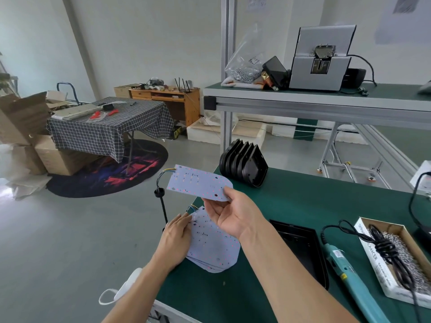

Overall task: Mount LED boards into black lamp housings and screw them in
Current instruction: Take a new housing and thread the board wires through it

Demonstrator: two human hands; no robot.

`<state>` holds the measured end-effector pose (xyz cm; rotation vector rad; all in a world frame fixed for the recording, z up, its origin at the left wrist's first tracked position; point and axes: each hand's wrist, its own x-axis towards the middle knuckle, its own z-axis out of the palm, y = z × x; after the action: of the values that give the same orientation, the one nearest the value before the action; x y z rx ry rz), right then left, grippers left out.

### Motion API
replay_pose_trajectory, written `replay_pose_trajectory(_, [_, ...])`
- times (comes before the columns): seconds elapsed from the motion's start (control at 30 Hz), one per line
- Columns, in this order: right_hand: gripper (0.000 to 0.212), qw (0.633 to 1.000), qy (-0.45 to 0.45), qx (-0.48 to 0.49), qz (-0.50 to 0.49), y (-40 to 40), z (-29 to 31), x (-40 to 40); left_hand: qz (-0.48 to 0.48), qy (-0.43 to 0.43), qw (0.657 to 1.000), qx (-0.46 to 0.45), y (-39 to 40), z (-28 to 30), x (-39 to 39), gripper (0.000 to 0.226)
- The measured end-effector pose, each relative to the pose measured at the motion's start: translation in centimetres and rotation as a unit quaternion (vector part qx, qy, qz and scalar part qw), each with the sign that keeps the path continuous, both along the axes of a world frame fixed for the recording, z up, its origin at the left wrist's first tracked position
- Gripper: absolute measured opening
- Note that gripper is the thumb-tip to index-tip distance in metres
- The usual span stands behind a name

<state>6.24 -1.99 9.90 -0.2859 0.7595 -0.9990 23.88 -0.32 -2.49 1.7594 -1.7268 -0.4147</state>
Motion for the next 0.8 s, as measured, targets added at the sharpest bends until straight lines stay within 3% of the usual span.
replay_pose_trajectory(0.13, [0.026,1.000,-0.016,-0.014,0.001,0.3,1.2,0.9,0.075,0.087,0.992,-0.044,1.1,0.8,0.2,0.027])
replay_pose_trajectory(0.23, [0.025,0.999,-0.027,-0.033,0.003,0.4,2.1,1.7,0.254,0.103,0.959,-0.069,1.7,1.3,1.7,0.057])
replay_pose_trajectory(0.3, [0.026,0.998,-0.033,-0.045,0.010,0.5,2.8,2.2,0.323,0.107,0.940,-0.033,1.6,1.8,3.2,0.061])
replay_pose_trajectory(0.4, [0.030,0.997,-0.043,-0.063,0.030,1.0,3.8,2.8,0.282,0.139,0.949,0.028,0.6,2.2,4.7,0.047])
replay_pose_trajectory(0.5, [0.030,0.993,-0.065,-0.087,0.040,1.5,5.1,2.7,0.231,0.162,0.959,0.012,-0.4,2.2,6.2,0.019])
replay_pose_trajectory(0.6, [0.026,0.989,-0.081,-0.117,0.037,2.0,6.8,1.8,0.282,0.174,0.943,0.018,-0.8,1.9,8.2,0.035])
replay_pose_trajectory(0.8, [0.025,0.974,-0.164,-0.158,-0.018,3.2,11.3,-2.0,0.329,0.197,0.923,0.019,-0.3,1.5,11.5,0.034])
